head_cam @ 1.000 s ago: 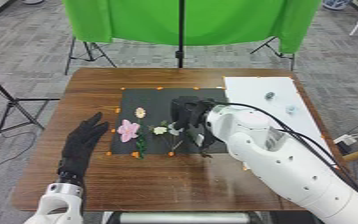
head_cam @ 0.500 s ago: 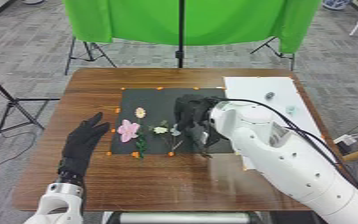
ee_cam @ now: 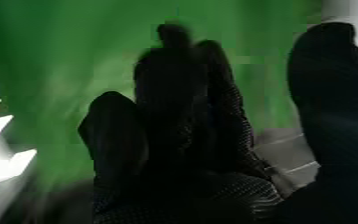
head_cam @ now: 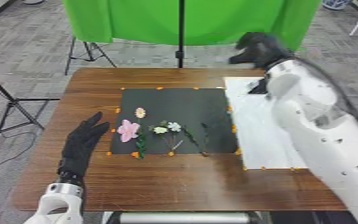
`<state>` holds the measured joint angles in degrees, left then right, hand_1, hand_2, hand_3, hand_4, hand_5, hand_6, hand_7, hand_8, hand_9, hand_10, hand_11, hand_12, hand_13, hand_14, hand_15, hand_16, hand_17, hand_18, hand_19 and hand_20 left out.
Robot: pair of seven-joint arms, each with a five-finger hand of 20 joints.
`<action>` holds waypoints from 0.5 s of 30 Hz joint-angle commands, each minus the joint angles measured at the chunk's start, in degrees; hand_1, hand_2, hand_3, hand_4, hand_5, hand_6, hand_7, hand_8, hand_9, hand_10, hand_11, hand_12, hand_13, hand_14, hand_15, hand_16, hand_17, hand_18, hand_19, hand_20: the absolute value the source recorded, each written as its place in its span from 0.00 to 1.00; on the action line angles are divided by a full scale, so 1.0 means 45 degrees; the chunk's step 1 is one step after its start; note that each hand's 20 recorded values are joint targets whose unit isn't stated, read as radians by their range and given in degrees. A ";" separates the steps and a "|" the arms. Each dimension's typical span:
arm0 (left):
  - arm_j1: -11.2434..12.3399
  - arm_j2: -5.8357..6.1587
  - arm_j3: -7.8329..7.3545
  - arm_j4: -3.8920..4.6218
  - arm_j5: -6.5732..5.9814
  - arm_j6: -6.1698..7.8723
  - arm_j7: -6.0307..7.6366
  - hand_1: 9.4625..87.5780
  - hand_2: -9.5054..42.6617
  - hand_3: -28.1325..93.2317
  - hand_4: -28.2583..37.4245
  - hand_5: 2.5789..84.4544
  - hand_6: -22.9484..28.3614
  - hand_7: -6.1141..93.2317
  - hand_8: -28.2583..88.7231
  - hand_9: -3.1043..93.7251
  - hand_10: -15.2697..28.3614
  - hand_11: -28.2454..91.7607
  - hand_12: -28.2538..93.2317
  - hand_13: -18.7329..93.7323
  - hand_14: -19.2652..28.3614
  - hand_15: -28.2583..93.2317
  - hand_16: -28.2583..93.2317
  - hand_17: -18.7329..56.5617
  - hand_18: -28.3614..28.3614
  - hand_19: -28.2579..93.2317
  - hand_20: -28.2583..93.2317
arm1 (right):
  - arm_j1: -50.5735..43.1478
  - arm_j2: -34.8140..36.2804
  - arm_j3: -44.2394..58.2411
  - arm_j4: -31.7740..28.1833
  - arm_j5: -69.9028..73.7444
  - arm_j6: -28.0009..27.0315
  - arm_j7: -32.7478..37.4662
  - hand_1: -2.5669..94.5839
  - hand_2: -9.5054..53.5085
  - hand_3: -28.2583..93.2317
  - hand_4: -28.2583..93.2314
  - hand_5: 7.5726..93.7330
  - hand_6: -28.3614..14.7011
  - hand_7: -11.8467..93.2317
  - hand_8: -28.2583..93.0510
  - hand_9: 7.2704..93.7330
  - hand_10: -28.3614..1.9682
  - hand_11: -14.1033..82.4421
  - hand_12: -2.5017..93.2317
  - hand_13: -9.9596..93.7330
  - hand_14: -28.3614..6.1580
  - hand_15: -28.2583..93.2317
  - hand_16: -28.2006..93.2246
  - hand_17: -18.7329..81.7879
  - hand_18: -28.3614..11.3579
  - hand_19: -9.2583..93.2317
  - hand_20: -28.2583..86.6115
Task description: Arrange flowers
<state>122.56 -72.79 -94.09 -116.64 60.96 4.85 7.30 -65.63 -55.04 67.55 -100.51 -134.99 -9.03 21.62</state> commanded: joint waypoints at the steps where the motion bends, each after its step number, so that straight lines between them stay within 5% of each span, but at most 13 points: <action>1: 0.0192 -0.0112 -0.0076 -0.0030 0.0084 -0.0094 -0.0065 0.11 0.21 0.76 0.00 0.46 0.53 0.10 0.20 0.49 0.65 0.35 0.33 0.45 0.68 0.31 0.24 0.32 0.68 0.24 0.37 | -0.0900 0.0495 0.1847 0.2119 -0.1076 -0.3915 0.1171 0.38 0.00 0.73 0.12 0.53 0.61 0.20 0.18 0.60 0.29 0.23 0.23 0.82 0.54 0.74 0.51 0.73 0.31 1.00 0.72; 15: 0.0169 -0.0125 -0.0139 -0.0039 0.0183 -0.0373 -0.0350 0.11 0.21 0.77 0.00 0.46 0.53 0.10 0.20 0.49 0.65 0.35 0.33 0.45 0.68 0.30 0.24 0.32 0.68 0.24 0.37 | -0.2125 -0.0226 0.2534 0.3802 -0.1161 -0.3395 0.1926 0.38 0.00 0.72 0.13 0.61 0.67 0.22 0.16 0.76 0.41 0.27 0.23 0.90 0.62 0.74 0.50 0.78 0.35 1.00 0.72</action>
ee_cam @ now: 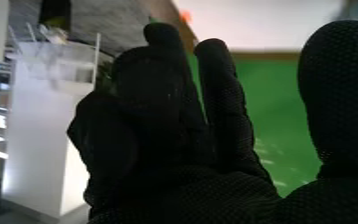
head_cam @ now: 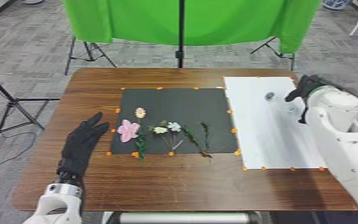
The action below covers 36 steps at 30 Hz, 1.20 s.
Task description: Arrange flowers
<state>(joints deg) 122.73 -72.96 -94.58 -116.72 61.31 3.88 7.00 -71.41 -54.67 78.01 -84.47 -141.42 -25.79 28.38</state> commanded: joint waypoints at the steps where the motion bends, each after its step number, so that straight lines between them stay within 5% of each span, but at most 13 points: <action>1: 0.0154 -0.0087 -0.0041 -0.0031 0.0098 -0.0168 -0.0290 0.11 0.21 0.77 0.00 0.46 0.53 0.10 0.20 0.49 0.65 0.35 0.33 0.45 0.68 0.30 0.24 0.32 0.68 0.24 0.37 | -0.1003 -0.0324 0.0246 0.0194 0.0446 0.0454 0.0490 0.39 0.00 0.72 0.12 0.61 0.67 0.22 0.16 0.77 0.42 0.28 0.23 0.90 0.62 0.74 0.50 0.78 0.35 1.00 0.72; 6: 0.0209 -0.0098 -0.0065 -0.0051 0.0098 -0.0181 -0.0343 0.11 0.21 0.77 0.00 0.47 0.53 0.10 0.20 0.49 0.65 0.34 0.33 0.45 0.68 0.30 0.24 0.32 0.68 0.24 0.37 | -0.1543 -0.0371 0.0145 0.0354 0.1340 0.2700 0.0153 0.49 0.00 0.73 0.10 0.68 0.69 0.25 0.15 0.88 0.47 0.33 0.23 0.95 0.70 0.73 0.50 0.82 0.41 1.00 0.73; 10: 0.0204 -0.0079 -0.0096 -0.0066 0.0106 -0.0251 -0.0346 0.11 0.21 0.77 0.00 0.47 0.53 0.10 0.20 0.49 0.65 0.34 0.33 0.45 0.68 0.30 0.24 0.32 0.68 0.24 0.37 | -0.1713 -0.0093 0.0080 -0.0040 0.1638 0.4098 -0.0204 0.67 0.00 0.60 0.14 0.81 0.66 0.25 0.27 0.98 0.54 0.31 0.33 0.99 0.74 0.71 0.51 0.87 0.45 1.00 0.72; 13: 0.0150 -0.0032 -0.0124 -0.0028 0.0100 -0.0288 -0.0369 0.11 0.21 0.77 0.00 0.47 0.53 0.10 0.20 0.49 0.65 0.34 0.33 0.45 0.68 0.30 0.24 0.32 0.68 0.24 0.37 | -0.1849 0.0248 0.0163 -0.0949 0.2204 0.4611 -0.0321 0.71 0.00 0.62 0.13 0.86 0.66 0.27 0.30 1.00 0.57 0.36 0.34 1.00 0.76 0.71 0.51 0.88 0.46 1.00 0.72; 22: 0.0111 -0.0089 -0.0073 0.0010 0.0178 -0.0421 -0.0423 0.12 0.20 0.77 0.01 0.47 0.53 0.11 0.20 0.49 0.65 0.34 0.33 0.45 0.68 0.30 0.23 0.32 0.68 0.24 0.37 | -0.1143 0.0471 -0.1918 -0.3757 0.4335 0.4448 -0.1440 0.72 0.00 0.63 0.13 0.88 0.63 0.27 0.31 1.00 0.58 0.38 0.35 1.00 0.77 0.72 0.50 0.89 0.47 1.00 0.72; 36: 0.0000 -0.0152 -0.0024 0.0086 0.0199 -0.0508 -0.0455 0.13 0.19 0.77 0.02 0.47 0.53 0.11 0.19 0.49 0.64 0.34 0.33 0.45 0.67 0.30 0.23 0.32 0.68 0.24 0.36 | 0.0742 -0.0621 -0.5877 -0.3667 0.4772 0.2657 -0.2739 0.66 0.00 0.69 0.10 0.88 0.64 0.27 0.32 1.00 0.59 0.40 0.34 1.00 0.80 0.73 0.49 0.89 0.49 1.00 0.72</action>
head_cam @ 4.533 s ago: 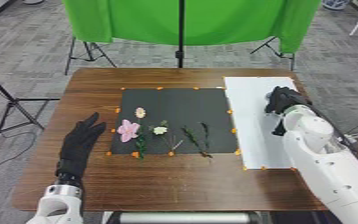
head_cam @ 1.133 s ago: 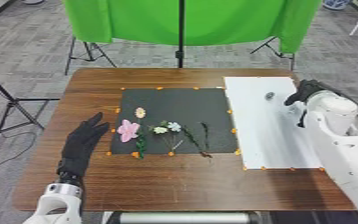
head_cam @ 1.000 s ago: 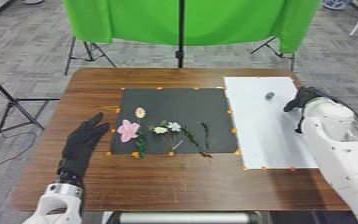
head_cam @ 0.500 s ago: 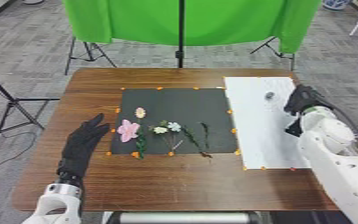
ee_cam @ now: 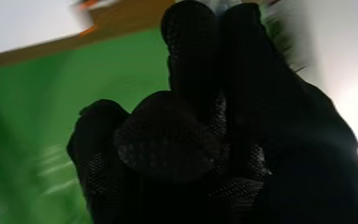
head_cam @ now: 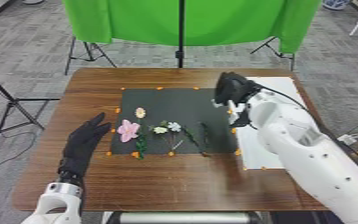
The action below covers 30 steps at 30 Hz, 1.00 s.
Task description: Arrange flowers
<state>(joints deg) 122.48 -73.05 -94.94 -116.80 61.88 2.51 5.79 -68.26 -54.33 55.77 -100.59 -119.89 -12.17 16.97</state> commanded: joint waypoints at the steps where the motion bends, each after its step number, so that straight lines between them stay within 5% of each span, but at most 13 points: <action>1: 0.0060 -0.0119 0.0049 0.0106 0.0068 -0.0169 -0.0191 0.13 0.19 0.77 0.01 0.47 0.53 0.11 0.19 0.49 0.64 0.34 0.33 0.45 0.67 0.30 0.23 0.32 0.68 0.24 0.36 | 0.0034 -0.0673 -0.1004 -0.0098 -0.0048 -0.0410 -0.0202 0.66 0.00 0.69 0.10 0.88 0.65 0.27 0.32 1.00 0.60 0.40 0.34 1.00 0.80 0.73 0.49 0.89 0.49 1.00 0.72; 16: 0.0045 -0.0093 0.0076 0.0137 -0.0018 -0.0105 -0.0123 0.12 0.19 0.77 0.01 0.45 0.51 0.11 0.19 0.49 0.63 0.34 0.33 0.45 0.67 0.31 0.23 0.32 0.68 0.24 0.36 | -0.0238 -0.0777 -0.0769 0.0237 -0.0293 -0.1289 -0.0003 0.55 0.00 0.72 0.05 0.81 0.65 0.25 0.30 0.97 0.54 0.43 0.29 1.00 0.80 0.70 0.52 0.88 0.49 1.00 0.73; 25: 0.0096 -0.0112 0.0042 0.0105 -0.0013 -0.0141 -0.0097 0.12 0.19 0.77 0.00 0.45 0.51 0.11 0.19 0.49 0.64 0.34 0.33 0.45 0.67 0.31 0.23 0.31 0.68 0.24 0.36 | -0.0108 -0.0719 -0.0073 0.0178 -0.0786 -0.1080 -0.0138 0.39 0.00 0.77 0.02 0.77 0.65 0.26 0.16 0.96 0.51 0.44 0.29 1.00 0.78 0.70 0.53 0.87 0.49 1.00 0.73; 30: 0.0011 -0.0103 0.0089 0.0136 0.0032 -0.0188 -0.0170 0.12 0.19 0.77 0.00 0.45 0.51 0.11 0.19 0.49 0.64 0.34 0.33 0.45 0.67 0.31 0.23 0.31 0.68 0.24 0.36 | 0.0406 -0.1016 0.0638 0.1558 -0.4345 0.1821 -0.0042 0.41 0.00 0.75 0.05 0.74 0.65 0.27 0.16 0.88 0.46 0.39 0.28 0.93 0.67 0.70 0.53 0.79 0.39 1.00 0.72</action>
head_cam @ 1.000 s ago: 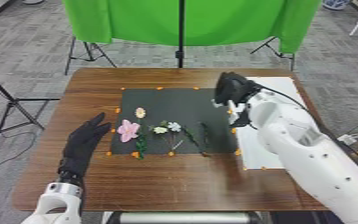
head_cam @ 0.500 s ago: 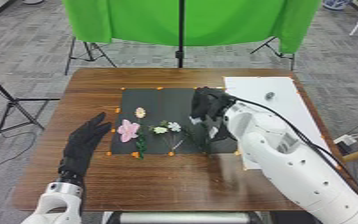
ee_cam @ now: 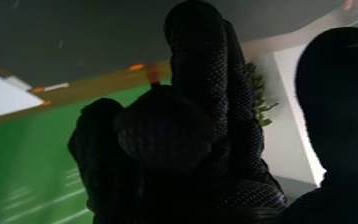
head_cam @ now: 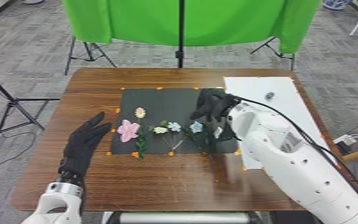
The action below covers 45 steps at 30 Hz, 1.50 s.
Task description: Arrange flowers
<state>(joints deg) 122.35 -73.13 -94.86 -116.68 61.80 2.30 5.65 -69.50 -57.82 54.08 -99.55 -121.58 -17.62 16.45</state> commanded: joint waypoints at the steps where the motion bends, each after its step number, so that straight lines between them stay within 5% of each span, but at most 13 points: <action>1: 0.0034 -0.0084 0.0060 0.0103 0.0064 -0.0169 -0.0163 0.12 0.19 0.77 0.01 0.45 0.51 0.11 0.19 0.49 0.64 0.34 0.33 0.45 0.67 0.31 0.23 0.31 0.68 0.24 0.36 | 0.0812 -0.0296 0.1249 0.1741 -0.4385 0.3174 0.0325 0.42 0.00 0.75 0.06 0.72 0.65 0.27 0.16 0.84 0.45 0.37 0.27 0.91 0.66 0.70 0.53 0.78 0.38 1.00 0.72; 5: 0.0101 -0.0082 0.0028 0.0053 0.0208 -0.0130 -0.0150 0.12 0.20 0.77 0.01 0.45 0.51 0.11 0.20 0.49 0.65 0.34 0.33 0.45 0.68 0.31 0.23 0.31 0.68 0.24 0.36 | 0.0856 -0.0281 0.2697 0.2406 -0.3847 0.0459 0.1847 0.41 0.00 0.76 0.08 0.59 0.61 0.24 0.17 0.67 0.36 0.27 0.24 0.87 0.62 0.71 0.52 0.74 0.34 1.00 0.70; 11: 0.0266 -0.0092 -0.0032 -0.0008 0.0093 -0.0107 -0.0159 0.12 0.20 0.77 0.01 0.46 0.52 0.11 0.19 0.49 0.65 0.34 0.33 0.45 0.68 0.31 0.23 0.31 0.68 0.24 0.36 | 0.0516 -0.0592 0.3807 0.3875 -0.4486 -0.1490 0.2180 0.39 0.00 0.75 0.09 0.50 0.60 0.20 0.18 0.55 0.27 0.22 0.22 0.84 0.57 0.70 0.50 0.72 0.32 1.00 0.67; 19: 0.0094 -0.0056 -0.0015 -0.0003 0.0077 -0.0215 -0.0174 0.13 0.20 0.77 0.01 0.46 0.52 0.10 0.20 0.49 0.65 0.34 0.33 0.45 0.68 0.31 0.23 0.31 0.68 0.24 0.36 | 0.0447 -0.1419 0.4654 0.5521 -0.5140 -0.1811 0.1886 0.39 0.00 0.74 0.09 0.48 0.60 0.20 0.18 0.54 0.28 0.22 0.22 0.83 0.56 0.71 0.49 0.71 0.31 1.00 0.66; 23: 0.0127 -0.0047 -0.0020 -0.0008 0.0066 -0.0177 -0.0182 0.13 0.20 0.76 0.01 0.46 0.52 0.10 0.20 0.49 0.65 0.34 0.33 0.45 0.68 0.30 0.23 0.31 0.68 0.24 0.36 | 0.0056 -0.1433 0.4822 0.5648 -0.5332 -0.1042 0.1421 0.42 0.00 0.76 0.09 0.48 0.62 0.22 0.18 0.55 0.31 0.22 0.22 0.84 0.59 0.72 0.49 0.72 0.32 1.00 0.65; 25: 0.0152 -0.0032 -0.0031 -0.0007 0.0044 -0.0159 -0.0201 0.13 0.20 0.76 0.02 0.46 0.52 0.10 0.20 0.49 0.65 0.34 0.33 0.45 0.68 0.31 0.23 0.31 0.68 0.24 0.36 | -0.0115 -0.1402 0.4722 0.5728 -0.5254 -0.0143 0.1430 0.46 0.00 0.76 0.08 0.50 0.64 0.24 0.17 0.59 0.35 0.24 0.23 0.85 0.62 0.73 0.49 0.73 0.35 1.00 0.65; 29: 0.0167 -0.0041 -0.0042 -0.0024 0.0035 -0.0122 -0.0188 0.13 0.20 0.76 0.02 0.46 0.52 0.10 0.20 0.49 0.65 0.34 0.33 0.45 0.68 0.30 0.23 0.31 0.68 0.24 0.36 | -0.0124 -0.1283 0.4681 0.5623 -0.4930 -0.0356 0.1484 0.51 0.00 0.78 0.06 0.57 0.66 0.27 0.16 0.70 0.42 0.29 0.23 0.90 0.69 0.73 0.49 0.76 0.39 1.00 0.67; 37: 0.0210 -0.0079 -0.0050 -0.0003 0.0037 -0.0117 -0.0103 0.13 0.20 0.76 0.02 0.46 0.52 0.11 0.20 0.49 0.65 0.34 0.33 0.45 0.68 0.30 0.23 0.31 0.68 0.24 0.36 | -0.0273 -0.0262 0.4385 0.4047 -0.3627 -0.0399 0.2183 0.43 0.00 0.76 0.10 0.57 0.64 0.26 0.16 0.71 0.39 0.28 0.22 0.90 0.67 0.72 0.50 0.77 0.39 1.00 0.68; 45: 0.0180 -0.0088 -0.0072 0.0005 0.0059 -0.0135 -0.0084 0.13 0.20 0.76 0.02 0.46 0.52 0.10 0.20 0.49 0.65 0.34 0.33 0.45 0.68 0.31 0.23 0.31 0.68 0.24 0.36 | -0.1033 0.0576 0.4262 0.2204 -0.3461 -0.2034 0.2507 0.37 0.00 0.74 0.12 0.57 0.62 0.23 0.17 0.73 0.33 0.28 0.22 0.91 0.66 0.72 0.50 0.77 0.38 1.00 0.68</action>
<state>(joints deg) 122.57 -73.13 -94.98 -116.76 62.02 2.06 5.54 -71.46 -58.13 73.64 -84.93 -135.02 -22.98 27.43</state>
